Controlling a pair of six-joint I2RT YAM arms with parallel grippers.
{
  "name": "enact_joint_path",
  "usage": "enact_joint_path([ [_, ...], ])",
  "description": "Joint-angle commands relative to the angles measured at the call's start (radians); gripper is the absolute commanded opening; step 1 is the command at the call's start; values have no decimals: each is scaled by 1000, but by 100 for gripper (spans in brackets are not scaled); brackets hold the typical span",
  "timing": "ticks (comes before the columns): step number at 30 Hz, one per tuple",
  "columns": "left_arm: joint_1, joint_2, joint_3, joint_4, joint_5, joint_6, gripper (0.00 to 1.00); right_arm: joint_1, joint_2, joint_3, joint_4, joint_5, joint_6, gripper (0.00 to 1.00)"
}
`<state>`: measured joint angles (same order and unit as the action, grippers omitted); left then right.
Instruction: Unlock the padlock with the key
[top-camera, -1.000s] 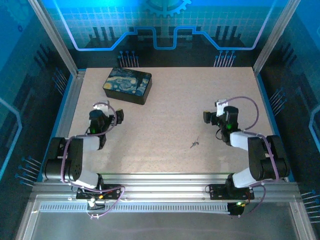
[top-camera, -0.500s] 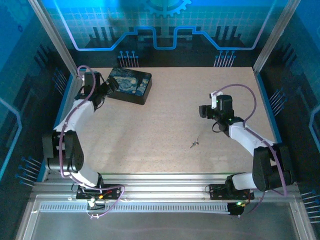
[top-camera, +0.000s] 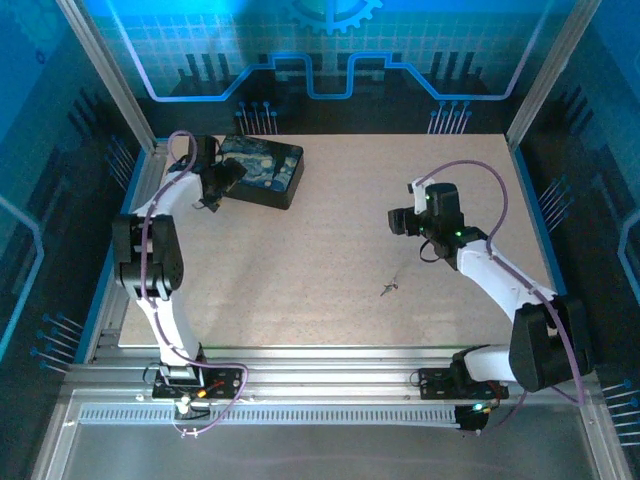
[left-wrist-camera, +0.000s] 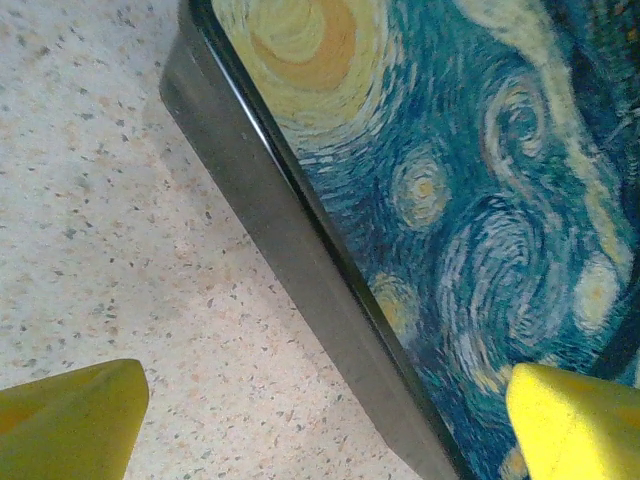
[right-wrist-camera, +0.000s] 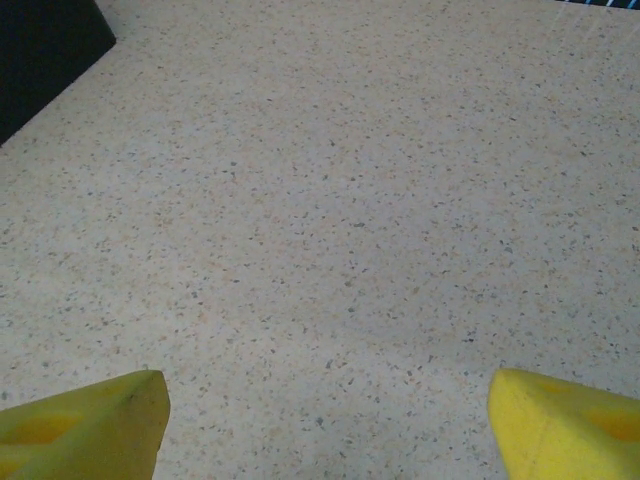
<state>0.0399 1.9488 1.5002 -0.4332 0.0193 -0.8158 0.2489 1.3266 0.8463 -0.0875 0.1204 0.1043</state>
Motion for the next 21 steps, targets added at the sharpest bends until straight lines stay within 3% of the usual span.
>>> enact_joint_path([
  [1, -15, 49, 65, -18, 36, -28, 93, 9, -45, 18, -28, -29, -8, 83],
  [8, -44, 139, 152, -58, 73, 33, 87, 8, -41, 23, -57, -40, -29, 82],
  [14, -95, 186, 225, -177, 97, 230, 84, 8, -19, 28, -89, -91, -29, 81],
  [21, -125, 211, 196, -241, 181, 370, 73, 9, 1, 60, -111, -135, -7, 79],
])
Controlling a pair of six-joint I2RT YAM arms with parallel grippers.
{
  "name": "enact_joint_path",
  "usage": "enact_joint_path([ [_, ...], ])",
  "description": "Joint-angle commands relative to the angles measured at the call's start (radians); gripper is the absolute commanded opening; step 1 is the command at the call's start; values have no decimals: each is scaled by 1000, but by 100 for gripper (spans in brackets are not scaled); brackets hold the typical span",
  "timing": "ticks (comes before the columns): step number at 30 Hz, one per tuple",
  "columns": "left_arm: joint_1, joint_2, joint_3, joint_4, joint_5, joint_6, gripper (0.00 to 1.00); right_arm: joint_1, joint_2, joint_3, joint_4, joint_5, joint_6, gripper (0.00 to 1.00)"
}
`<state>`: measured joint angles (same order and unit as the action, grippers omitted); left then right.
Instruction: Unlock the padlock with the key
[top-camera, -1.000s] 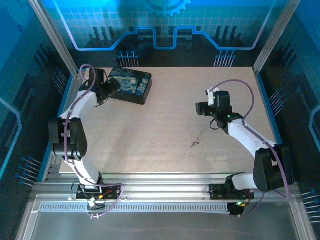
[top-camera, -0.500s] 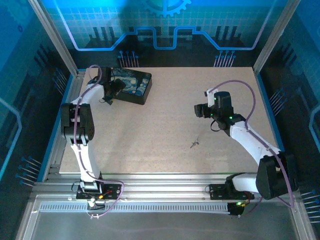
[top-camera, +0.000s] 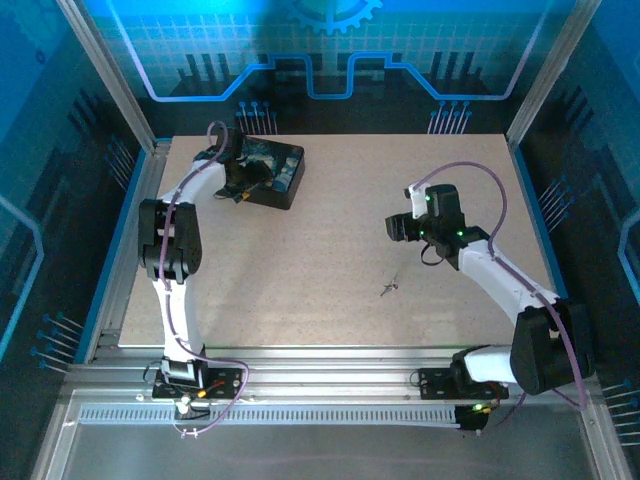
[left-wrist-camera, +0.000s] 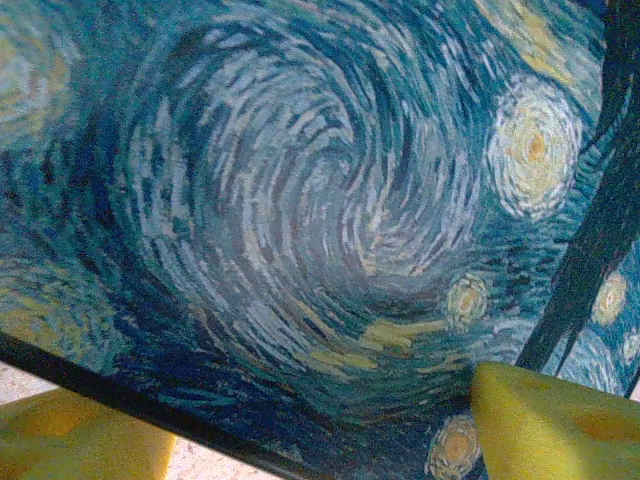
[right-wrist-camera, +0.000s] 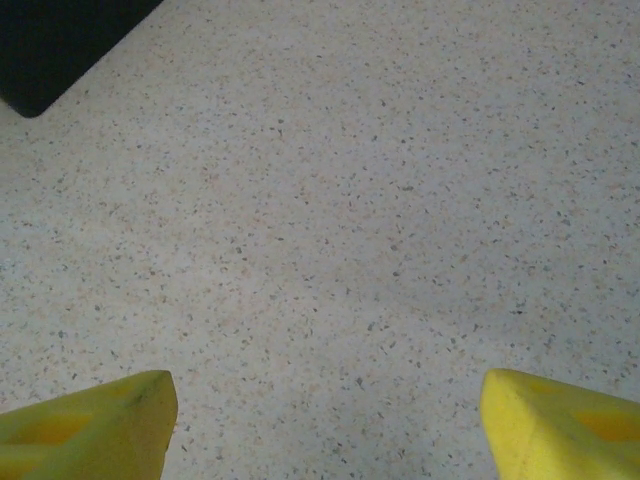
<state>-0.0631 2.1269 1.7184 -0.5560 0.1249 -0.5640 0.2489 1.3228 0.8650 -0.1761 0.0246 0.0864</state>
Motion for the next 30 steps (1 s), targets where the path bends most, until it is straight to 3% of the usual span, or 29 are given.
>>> enact_joint_path([
  [1, -30, 33, -31, -124, 87, 139, 70, 9, 6, 43, -23, -42, 15, 79],
  [6, -95, 29, -75, -163, 131, 250, 64, 11, 6, 50, -39, -54, 28, 79],
  [18, -260, -111, -289, -173, 232, 419, 64, 30, 33, 55, -33, -66, 81, 78],
  [22, -224, -212, -368, -152, 232, 406, 68, 30, 95, 92, -8, -93, 129, 78],
  [30, -97, -411, -471, -4, 311, 228, 76, 54, 304, 249, 50, -170, 182, 78],
])
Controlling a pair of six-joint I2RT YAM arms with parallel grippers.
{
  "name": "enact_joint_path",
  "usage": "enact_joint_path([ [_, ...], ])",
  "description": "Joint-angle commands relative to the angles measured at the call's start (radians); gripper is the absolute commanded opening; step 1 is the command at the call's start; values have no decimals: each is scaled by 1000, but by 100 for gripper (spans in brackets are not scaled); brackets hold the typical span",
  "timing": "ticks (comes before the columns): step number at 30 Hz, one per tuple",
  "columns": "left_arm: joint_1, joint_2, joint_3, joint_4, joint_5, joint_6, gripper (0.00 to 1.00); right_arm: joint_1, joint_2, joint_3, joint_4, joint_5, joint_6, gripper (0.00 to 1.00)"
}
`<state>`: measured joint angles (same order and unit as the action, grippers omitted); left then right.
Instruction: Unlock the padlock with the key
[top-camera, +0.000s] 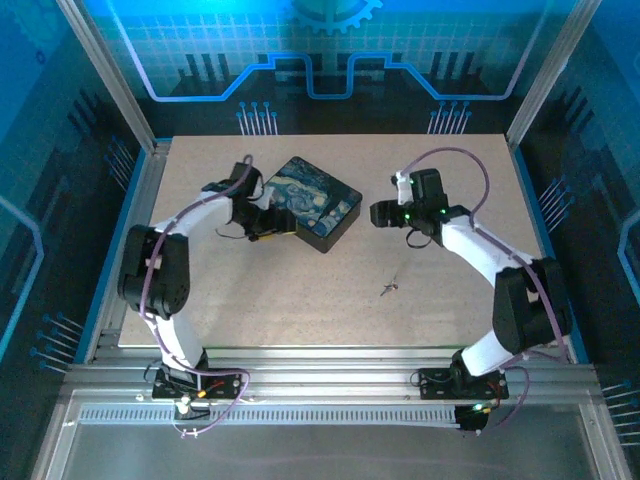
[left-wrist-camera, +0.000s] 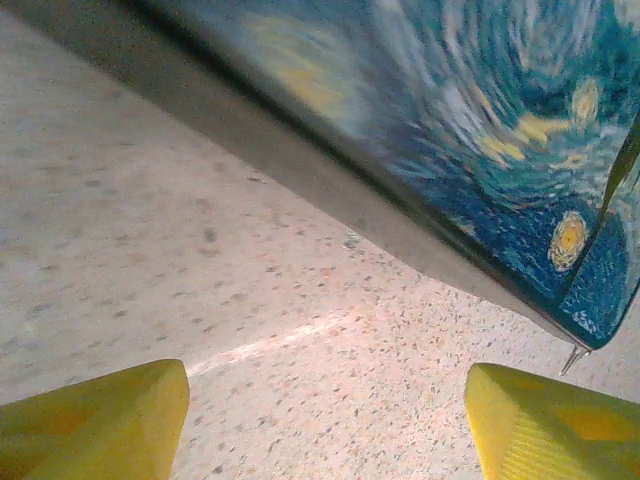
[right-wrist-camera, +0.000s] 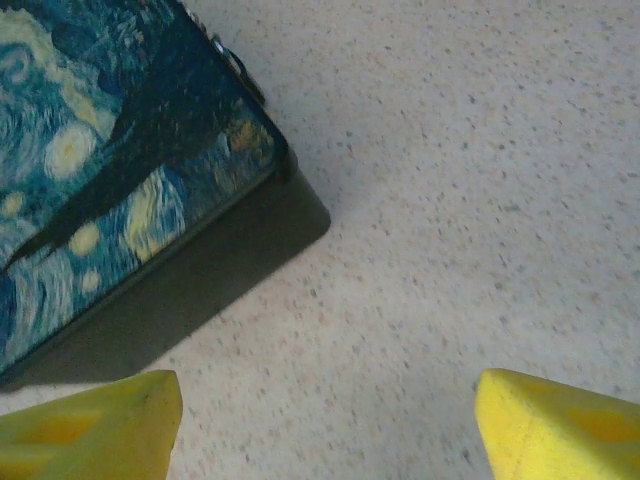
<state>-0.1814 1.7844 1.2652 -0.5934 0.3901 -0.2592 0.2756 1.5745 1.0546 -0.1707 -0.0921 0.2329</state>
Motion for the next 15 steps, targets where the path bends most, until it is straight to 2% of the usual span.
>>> enact_joint_path([
  [1, 28, -69, -24, 54, 49, -100, 77, 33, 81, 81, 53, -61, 37, 78],
  [10, 50, 27, 3, 159, 64, -235, 81, 53, 340, 299, 101, -46, 127, 79],
  [15, 51, 45, 10, 176, 49, -258, 81, 53, 437, 401, 84, -102, 127, 79],
])
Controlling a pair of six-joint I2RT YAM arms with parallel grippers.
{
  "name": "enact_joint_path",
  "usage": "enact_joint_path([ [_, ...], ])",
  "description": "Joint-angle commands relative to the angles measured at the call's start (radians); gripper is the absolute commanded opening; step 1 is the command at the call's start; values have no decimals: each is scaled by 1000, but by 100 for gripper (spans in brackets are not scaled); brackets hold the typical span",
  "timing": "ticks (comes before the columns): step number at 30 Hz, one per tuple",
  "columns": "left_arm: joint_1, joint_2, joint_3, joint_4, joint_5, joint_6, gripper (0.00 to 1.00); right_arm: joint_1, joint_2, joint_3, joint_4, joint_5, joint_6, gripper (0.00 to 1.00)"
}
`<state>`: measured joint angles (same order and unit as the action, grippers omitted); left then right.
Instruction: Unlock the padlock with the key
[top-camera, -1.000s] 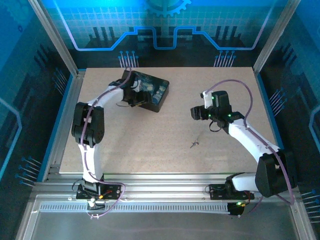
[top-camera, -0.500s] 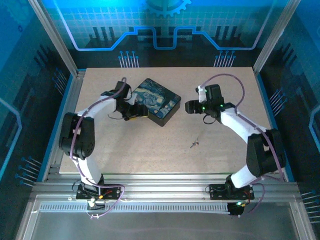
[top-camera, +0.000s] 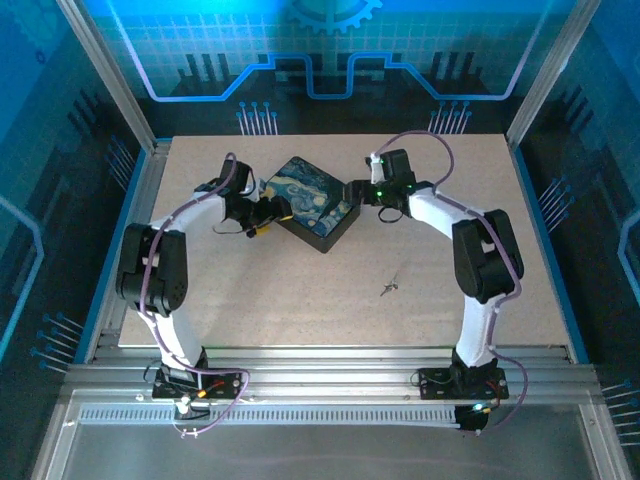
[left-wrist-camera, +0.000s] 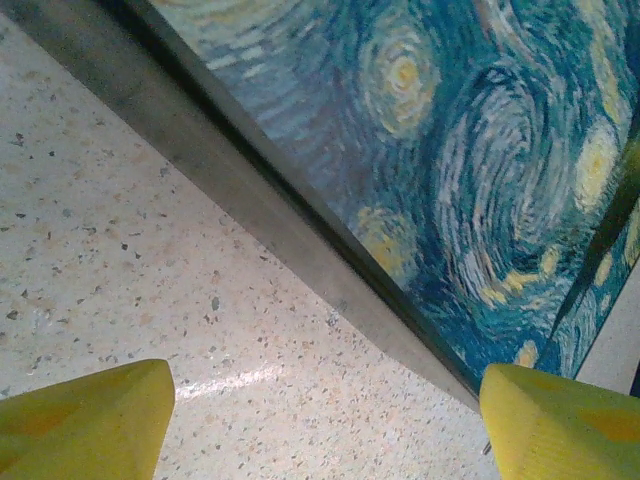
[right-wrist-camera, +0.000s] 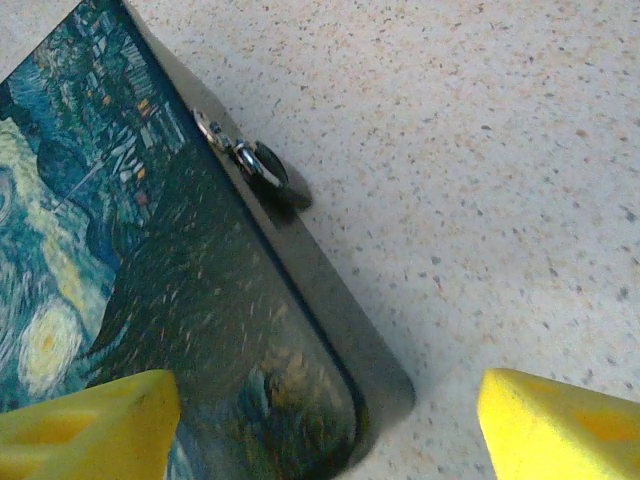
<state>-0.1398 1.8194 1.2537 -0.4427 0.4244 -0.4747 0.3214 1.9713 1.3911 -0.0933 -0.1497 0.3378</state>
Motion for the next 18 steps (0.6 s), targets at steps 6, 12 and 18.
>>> enact_joint_path([
  [6, 24, 34, 38, 49, -12, -83, 81, 28, 78, 92, 13, -103, -6, 76],
  [12, 35, 85, 93, 58, -19, -105, 81, 68, 27, 35, 6, -132, -32, 73],
  [18, 48, 146, 181, 38, -24, -107, 82, 148, -58, -61, -20, -104, -36, 72],
])
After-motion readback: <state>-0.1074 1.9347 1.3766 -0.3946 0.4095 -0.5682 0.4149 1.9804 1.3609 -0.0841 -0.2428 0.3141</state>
